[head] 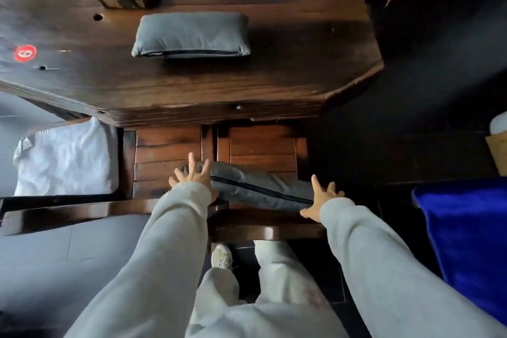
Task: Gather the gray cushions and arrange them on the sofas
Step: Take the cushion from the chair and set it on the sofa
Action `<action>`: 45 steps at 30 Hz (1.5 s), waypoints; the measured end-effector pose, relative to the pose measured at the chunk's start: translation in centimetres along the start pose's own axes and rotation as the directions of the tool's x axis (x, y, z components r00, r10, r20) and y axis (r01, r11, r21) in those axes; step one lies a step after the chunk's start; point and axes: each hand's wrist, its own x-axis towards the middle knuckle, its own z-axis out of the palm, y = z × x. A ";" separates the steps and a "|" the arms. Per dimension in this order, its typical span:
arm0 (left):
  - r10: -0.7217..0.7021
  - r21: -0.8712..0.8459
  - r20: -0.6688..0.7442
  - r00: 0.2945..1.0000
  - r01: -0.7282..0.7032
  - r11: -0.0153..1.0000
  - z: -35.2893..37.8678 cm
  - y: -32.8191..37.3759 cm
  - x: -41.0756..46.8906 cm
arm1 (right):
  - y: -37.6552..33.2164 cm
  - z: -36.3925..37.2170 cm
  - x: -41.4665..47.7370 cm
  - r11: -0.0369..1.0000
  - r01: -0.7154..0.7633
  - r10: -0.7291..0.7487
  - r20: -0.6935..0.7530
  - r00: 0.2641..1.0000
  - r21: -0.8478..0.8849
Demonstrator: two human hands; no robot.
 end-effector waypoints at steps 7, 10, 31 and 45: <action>-0.100 0.095 0.042 0.994 0.096 0.991 1.1 1.4 3.3 | 0.8 -0.3 3.8 0.989 0.065 -0.058 0.055 0.997 -0.136; -0.048 0.191 -0.061 0.997 0.059 0.980 0.8 1.4 4.4 | 0.7 -2.4 4.5 0.972 0.139 -0.124 0.089 0.988 -0.190; -0.666 -0.843 -0.494 0.559 -0.123 0.523 -21.0 -26.2 -17.9 | -22.7 -17.4 -31.3 0.539 0.576 -0.839 -0.330 0.433 -0.615; -0.781 -0.605 -0.500 0.374 -0.796 0.006 -2.4 -54.9 -43.8 | -40.7 19.0 -54.9 -0.092 0.937 -0.985 0.166 -0.037 -0.337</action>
